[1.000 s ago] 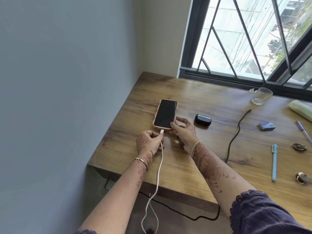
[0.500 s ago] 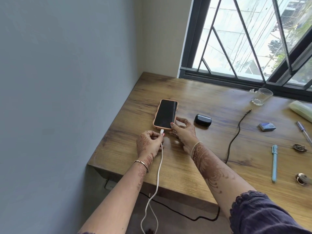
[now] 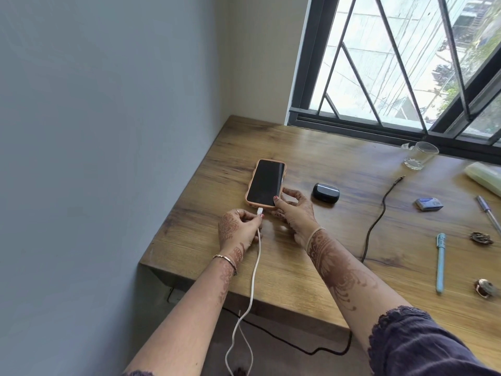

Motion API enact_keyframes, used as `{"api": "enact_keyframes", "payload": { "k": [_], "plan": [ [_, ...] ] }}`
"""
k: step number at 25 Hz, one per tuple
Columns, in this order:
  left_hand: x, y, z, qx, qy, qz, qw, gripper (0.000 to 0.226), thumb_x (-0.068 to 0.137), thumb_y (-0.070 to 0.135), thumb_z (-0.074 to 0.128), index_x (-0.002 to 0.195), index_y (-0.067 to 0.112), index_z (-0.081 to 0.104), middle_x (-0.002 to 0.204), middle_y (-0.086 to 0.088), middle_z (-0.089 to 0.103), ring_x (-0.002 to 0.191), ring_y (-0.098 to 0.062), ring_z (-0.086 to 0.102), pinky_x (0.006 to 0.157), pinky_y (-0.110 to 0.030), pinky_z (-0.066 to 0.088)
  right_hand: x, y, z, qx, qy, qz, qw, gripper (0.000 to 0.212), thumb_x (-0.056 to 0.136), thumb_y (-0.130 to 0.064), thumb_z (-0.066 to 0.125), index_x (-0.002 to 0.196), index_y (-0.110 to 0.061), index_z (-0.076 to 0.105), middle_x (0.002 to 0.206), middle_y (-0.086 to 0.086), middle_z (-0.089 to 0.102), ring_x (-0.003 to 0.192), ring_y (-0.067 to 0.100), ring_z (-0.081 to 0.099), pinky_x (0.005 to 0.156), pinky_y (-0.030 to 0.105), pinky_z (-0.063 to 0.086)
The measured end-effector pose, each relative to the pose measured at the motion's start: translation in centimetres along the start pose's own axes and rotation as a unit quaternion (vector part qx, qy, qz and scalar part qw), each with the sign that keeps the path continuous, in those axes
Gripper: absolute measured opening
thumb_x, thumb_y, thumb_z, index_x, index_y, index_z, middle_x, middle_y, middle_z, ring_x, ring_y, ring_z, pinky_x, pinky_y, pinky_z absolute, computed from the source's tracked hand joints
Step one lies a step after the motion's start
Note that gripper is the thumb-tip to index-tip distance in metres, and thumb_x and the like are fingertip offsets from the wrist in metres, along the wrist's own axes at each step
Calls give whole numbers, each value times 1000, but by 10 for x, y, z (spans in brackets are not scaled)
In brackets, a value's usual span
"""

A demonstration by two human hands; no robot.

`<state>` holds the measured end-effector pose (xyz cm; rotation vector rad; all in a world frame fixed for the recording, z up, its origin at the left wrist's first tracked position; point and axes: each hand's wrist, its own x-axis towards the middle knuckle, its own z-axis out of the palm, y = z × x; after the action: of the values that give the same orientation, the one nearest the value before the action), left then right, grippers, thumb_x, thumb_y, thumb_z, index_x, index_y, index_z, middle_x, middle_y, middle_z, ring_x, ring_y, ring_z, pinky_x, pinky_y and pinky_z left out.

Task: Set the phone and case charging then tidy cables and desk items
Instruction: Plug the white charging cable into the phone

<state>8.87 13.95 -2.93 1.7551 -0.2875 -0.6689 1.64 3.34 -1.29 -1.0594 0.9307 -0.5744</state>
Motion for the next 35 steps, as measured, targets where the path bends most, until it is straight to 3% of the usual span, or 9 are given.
{"api": "enact_keyframes", "payload": {
  "k": [6, 10, 14, 16, 20, 27, 31, 35],
  "plan": [
    [0, -3, 2, -4, 11, 4, 1000, 14, 81, 16, 72, 76, 6, 64, 66, -8, 69, 45, -9, 64, 46, -25, 54, 0, -1, -1, -3, 2, 2, 1000, 29, 86, -7, 67, 109, -18, 55, 95, 9, 70, 82, 18, 70, 64, 21, 58],
    [0, -3, 1, -15, 0, 8, 1000, 15, 82, 18, 72, 75, 8, 63, 65, -6, 67, 44, -9, 63, 44, -23, 54, 0, -1, -1, -12, 3, 7, 1000, 24, 86, -10, 67, 102, -23, 56, 89, 6, 70, 80, 18, 71, 67, 26, 59],
    [-2, -3, 0, -15, -3, 6, 1000, 15, 83, 19, 72, 78, 7, 65, 64, -3, 67, 44, -8, 62, 45, -24, 53, 0, -1, -2, -16, 1, 15, 1000, 23, 87, -14, 67, 104, -24, 56, 88, 5, 71, 65, 11, 68, 50, 21, 54],
    [-2, -2, 1, -14, 3, 8, 1000, 15, 83, 20, 72, 78, 7, 65, 63, -3, 67, 42, -6, 62, 43, -22, 52, 0, -1, -2, -19, 3, 17, 1000, 24, 87, -15, 67, 107, -24, 56, 90, 5, 72, 66, 11, 69, 56, 27, 53],
    [2, 0, 2, -23, 9, -29, 999, 17, 81, 23, 73, 73, 11, 63, 62, -5, 67, 41, -11, 61, 41, -21, 49, 3, 0, -2, -6, 1, 19, 1000, 29, 86, -12, 68, 110, -21, 56, 97, 9, 71, 87, 20, 71, 74, 31, 57],
    [5, 13, 0, -106, -53, -109, 987, 11, 86, 11, 66, 77, 9, 60, 66, -9, 62, 37, -14, 60, 32, -15, 40, 1, -1, -1, 8, -1, 14, 1000, 33, 86, -10, 68, 114, -18, 55, 96, 9, 70, 77, 17, 69, 53, 20, 55],
    [6, 13, 1, -136, -60, -125, 981, 6, 86, 8, 65, 83, 5, 60, 73, -10, 65, 38, -14, 62, 31, -14, 40, 2, 0, -2, 5, 2, 9, 1000, 31, 86, -8, 67, 112, -18, 55, 96, 10, 69, 88, 22, 70, 72, 26, 59],
    [6, 12, 2, -158, -56, -135, 976, 9, 86, 8, 67, 81, 5, 60, 72, -10, 64, 38, -13, 62, 31, -14, 40, 1, -2, -2, 0, -3, 6, 1000, 31, 85, -7, 68, 111, -18, 55, 90, 7, 68, 84, 20, 70, 65, 22, 58]
  ]
}}
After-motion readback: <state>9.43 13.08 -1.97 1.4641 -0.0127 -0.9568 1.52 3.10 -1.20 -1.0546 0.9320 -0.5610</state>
